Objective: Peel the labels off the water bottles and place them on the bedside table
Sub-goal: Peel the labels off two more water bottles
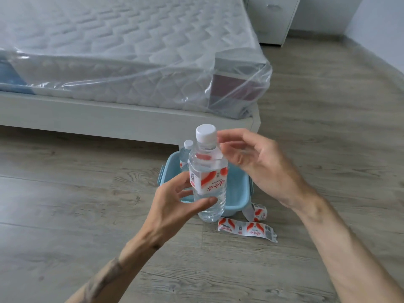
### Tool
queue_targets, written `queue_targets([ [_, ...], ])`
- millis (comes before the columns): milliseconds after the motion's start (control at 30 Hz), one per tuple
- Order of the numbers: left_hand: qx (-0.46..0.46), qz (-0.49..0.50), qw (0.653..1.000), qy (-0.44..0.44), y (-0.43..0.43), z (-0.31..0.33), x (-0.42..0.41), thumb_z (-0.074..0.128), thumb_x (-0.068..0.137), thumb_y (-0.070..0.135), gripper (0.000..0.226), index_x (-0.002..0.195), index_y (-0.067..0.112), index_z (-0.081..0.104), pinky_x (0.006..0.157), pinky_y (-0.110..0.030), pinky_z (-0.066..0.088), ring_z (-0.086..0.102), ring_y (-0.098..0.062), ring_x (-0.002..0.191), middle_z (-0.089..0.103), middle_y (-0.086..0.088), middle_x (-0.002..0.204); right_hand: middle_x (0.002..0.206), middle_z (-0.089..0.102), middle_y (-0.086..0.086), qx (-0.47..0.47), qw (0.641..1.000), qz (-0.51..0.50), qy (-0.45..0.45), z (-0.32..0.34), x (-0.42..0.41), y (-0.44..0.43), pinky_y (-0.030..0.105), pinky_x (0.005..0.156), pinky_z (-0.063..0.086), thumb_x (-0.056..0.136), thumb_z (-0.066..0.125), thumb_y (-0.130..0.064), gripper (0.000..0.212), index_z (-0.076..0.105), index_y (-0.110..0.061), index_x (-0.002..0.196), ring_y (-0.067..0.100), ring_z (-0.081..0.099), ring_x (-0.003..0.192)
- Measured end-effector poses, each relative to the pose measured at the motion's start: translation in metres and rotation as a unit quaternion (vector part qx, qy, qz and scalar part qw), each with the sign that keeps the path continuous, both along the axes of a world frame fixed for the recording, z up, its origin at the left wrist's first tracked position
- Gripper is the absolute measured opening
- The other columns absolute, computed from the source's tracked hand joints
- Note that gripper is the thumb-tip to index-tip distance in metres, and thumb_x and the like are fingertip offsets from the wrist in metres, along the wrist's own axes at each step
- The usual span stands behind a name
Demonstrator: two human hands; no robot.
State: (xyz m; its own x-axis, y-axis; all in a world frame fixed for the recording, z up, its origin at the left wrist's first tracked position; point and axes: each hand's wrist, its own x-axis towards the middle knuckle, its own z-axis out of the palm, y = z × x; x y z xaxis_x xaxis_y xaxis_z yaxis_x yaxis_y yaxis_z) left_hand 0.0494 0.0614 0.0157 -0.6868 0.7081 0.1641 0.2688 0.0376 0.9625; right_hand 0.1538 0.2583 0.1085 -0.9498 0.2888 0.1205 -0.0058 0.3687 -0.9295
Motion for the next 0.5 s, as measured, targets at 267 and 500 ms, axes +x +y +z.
queue_targets([
  [267, 0.015, -0.067, 0.995, -0.078, -0.012, 0.013, -0.009, 0.090, 0.079, 0.029, 0.044, 0.121, 0.020, 0.080, 0.109, -0.054, 0.055, 0.076, -0.021, 0.121, 0.082, 0.000, 0.124, 0.139, 0.072, 0.003, -0.090, 0.993, 0.072, 0.008, -0.025, 0.007, 0.000, 0.041, 0.111, 0.053, 0.107, 0.055, -0.011, 0.036, 0.062, -0.013, 0.143, 0.021, 0.067, 0.131],
  [500, 0.032, -0.110, 0.987, -0.110, -0.016, 0.014, -0.012, 0.085, 0.081, 0.022, 0.043, 0.123, 0.017, 0.078, 0.114, -0.042, 0.052, 0.073, -0.023, 0.126, 0.080, -0.003, 0.128, 0.128, 0.076, 0.001, -0.068, 0.997, 0.041, -0.008, -0.030, 0.010, 0.003, 0.052, 0.110, 0.052, 0.100, 0.069, -0.021, 0.032, 0.069, -0.024, 0.132, 0.024, 0.070, 0.124],
])
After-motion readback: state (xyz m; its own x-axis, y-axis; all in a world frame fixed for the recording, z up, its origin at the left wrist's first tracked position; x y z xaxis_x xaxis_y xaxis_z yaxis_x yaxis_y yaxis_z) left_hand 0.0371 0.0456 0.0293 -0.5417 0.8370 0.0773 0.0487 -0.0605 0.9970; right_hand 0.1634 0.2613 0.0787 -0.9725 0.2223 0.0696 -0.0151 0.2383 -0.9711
